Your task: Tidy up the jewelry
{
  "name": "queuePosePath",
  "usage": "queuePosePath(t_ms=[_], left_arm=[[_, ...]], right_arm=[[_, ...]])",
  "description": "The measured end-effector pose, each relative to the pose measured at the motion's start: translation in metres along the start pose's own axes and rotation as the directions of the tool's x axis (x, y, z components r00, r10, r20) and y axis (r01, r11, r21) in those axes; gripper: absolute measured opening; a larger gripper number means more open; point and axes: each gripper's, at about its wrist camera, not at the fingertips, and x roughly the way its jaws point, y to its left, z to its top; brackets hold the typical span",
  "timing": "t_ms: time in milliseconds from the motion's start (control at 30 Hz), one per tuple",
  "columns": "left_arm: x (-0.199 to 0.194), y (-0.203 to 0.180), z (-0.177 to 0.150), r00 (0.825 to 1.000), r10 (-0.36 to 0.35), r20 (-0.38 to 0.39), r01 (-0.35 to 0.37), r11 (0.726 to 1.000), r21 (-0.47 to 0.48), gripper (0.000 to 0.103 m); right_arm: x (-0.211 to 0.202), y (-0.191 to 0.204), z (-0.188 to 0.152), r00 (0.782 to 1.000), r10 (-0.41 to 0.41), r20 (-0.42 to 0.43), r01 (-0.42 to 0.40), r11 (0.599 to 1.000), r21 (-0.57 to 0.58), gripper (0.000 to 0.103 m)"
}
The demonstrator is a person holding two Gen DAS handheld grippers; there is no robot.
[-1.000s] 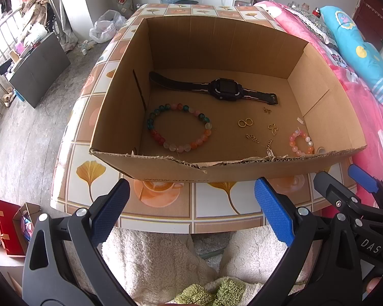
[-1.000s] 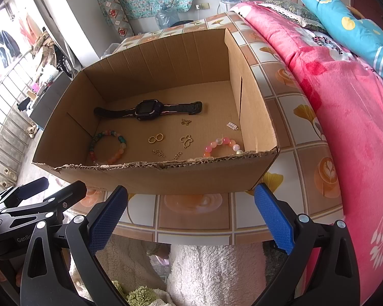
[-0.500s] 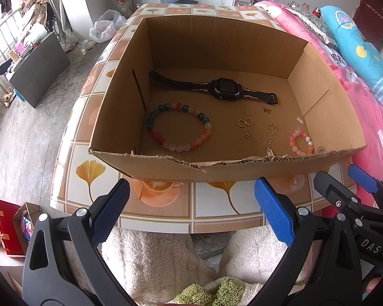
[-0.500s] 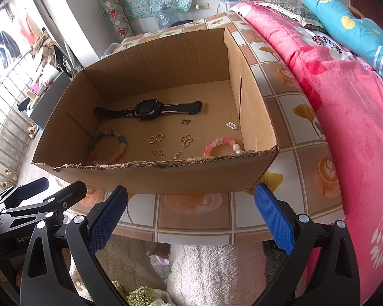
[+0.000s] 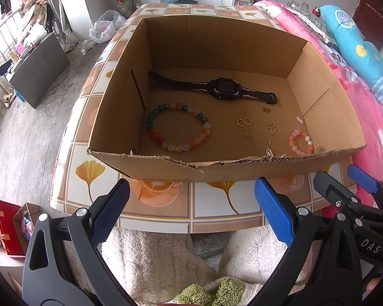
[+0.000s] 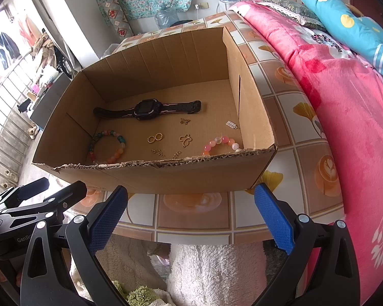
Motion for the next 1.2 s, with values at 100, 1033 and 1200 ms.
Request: queuePosePath(t_ms=[100, 1033, 1200], left_arm=[[-0.0001, -0.0003, 0.0001, 1.000, 0.001, 0.001, -0.001, 1.000, 0.001, 0.094], [0.0002, 0.0007, -0.0007, 1.000, -0.002, 0.006, 0.002, 1.000, -0.003, 0.094], [0.0002, 0.0011, -0.0005, 1.000, -0.001, 0.007, 0.001, 1.000, -0.004, 0.094]], right_arm=[[0.0003, -0.0002, -0.0003, 1.000, -0.001, 0.000, 0.001, 1.000, 0.000, 0.097], [0.0023, 0.0015, -0.0036, 1.000, 0.001, 0.002, -0.001, 1.000, -0.001, 0.097], [0.0021, 0.0021, -0.0034, 1.000, 0.001, 0.001, -0.001, 1.000, 0.000, 0.097]])
